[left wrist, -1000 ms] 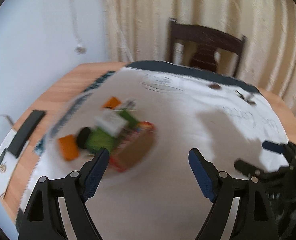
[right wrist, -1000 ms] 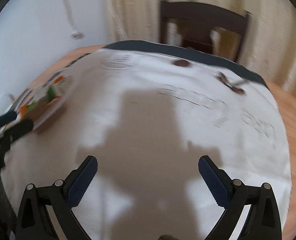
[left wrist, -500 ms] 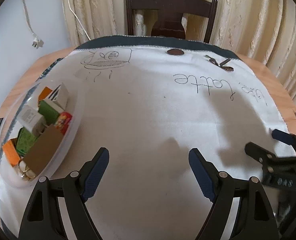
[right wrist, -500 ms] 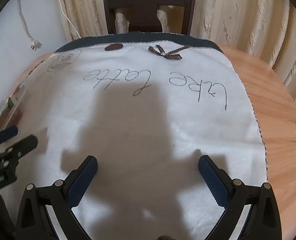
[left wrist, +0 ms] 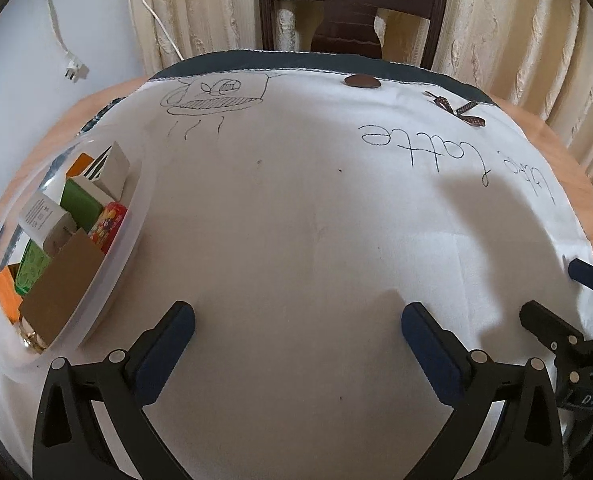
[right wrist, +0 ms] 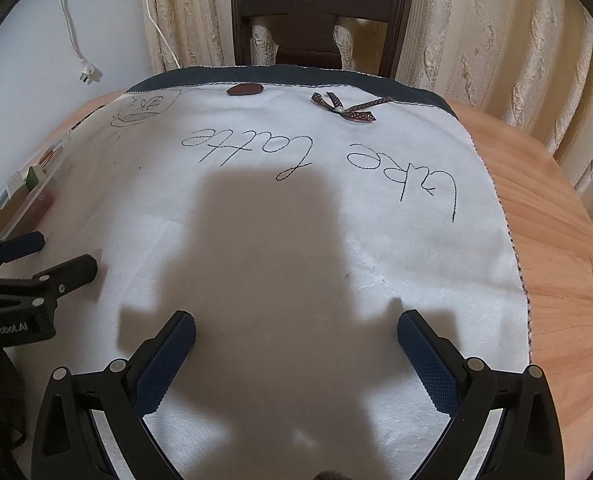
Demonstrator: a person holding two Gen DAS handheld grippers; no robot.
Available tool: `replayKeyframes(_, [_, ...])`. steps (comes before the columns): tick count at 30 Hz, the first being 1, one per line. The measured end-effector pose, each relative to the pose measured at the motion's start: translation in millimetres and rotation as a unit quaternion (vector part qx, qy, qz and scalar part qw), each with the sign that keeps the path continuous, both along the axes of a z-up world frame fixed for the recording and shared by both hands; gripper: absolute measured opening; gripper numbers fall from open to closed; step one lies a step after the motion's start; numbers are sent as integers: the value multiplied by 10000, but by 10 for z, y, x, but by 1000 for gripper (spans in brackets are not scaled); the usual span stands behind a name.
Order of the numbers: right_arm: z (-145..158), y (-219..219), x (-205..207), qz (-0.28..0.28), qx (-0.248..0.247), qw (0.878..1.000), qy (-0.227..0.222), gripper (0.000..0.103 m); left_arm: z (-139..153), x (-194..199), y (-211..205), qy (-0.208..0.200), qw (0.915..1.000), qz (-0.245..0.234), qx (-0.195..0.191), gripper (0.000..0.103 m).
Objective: Organize rigid objects
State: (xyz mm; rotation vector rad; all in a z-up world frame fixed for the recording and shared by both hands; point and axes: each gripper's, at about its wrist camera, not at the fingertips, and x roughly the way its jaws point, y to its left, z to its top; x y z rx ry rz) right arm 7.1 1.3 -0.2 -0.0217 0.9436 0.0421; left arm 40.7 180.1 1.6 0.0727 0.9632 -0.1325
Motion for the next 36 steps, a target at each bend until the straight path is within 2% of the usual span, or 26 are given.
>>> replayKeyframes(6, [-5, 1, 7, -15, 0, 10000, -15, 103, -3, -137, 50, -151, 9996, -228, -46, 103])
replayKeyframes(36, [-8, 7, 8, -49, -11, 10000, -20, 103, -5, -132, 53, -152, 9996, -225, -48, 103])
